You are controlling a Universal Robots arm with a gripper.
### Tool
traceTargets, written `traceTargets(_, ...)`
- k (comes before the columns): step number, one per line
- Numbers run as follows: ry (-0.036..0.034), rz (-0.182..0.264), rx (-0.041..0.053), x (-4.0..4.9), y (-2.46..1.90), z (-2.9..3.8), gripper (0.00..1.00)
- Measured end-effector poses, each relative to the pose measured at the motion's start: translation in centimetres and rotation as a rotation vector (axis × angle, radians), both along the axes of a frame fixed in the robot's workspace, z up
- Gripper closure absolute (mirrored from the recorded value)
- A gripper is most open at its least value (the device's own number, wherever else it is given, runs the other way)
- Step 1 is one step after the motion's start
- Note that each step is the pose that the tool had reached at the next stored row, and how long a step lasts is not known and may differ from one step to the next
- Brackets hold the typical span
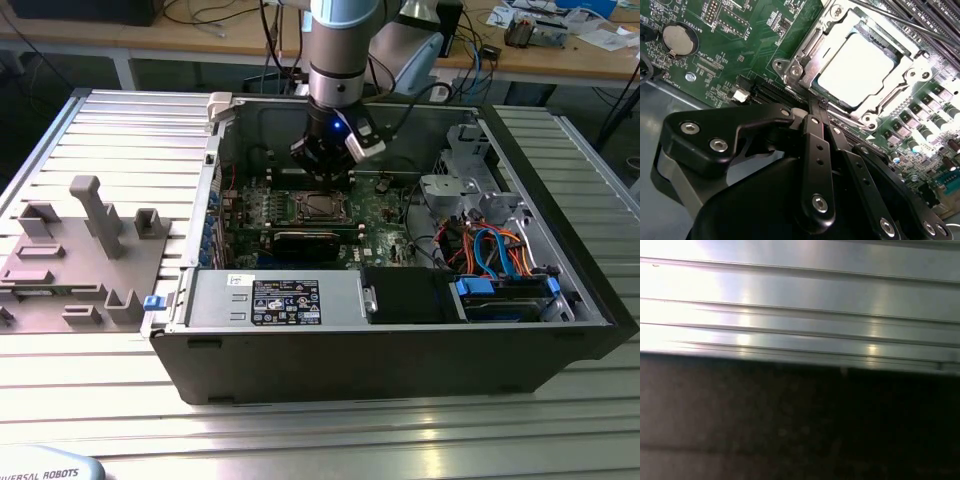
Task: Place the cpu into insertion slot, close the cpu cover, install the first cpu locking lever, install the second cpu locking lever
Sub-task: 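Install the first cpu locking lever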
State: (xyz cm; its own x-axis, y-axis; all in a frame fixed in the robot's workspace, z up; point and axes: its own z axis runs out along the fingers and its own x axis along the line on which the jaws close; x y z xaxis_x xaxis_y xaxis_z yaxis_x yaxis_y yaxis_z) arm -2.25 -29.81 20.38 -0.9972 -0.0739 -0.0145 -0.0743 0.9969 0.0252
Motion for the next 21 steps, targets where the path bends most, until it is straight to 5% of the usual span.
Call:
traceTargets(15,0.0006,0.003,-0.0005,0.87,-0.12,-0.68,0.89)
traceTargets(21,-0.0007,0.003,0.0001,0.89,-0.1,-0.39,0.89)
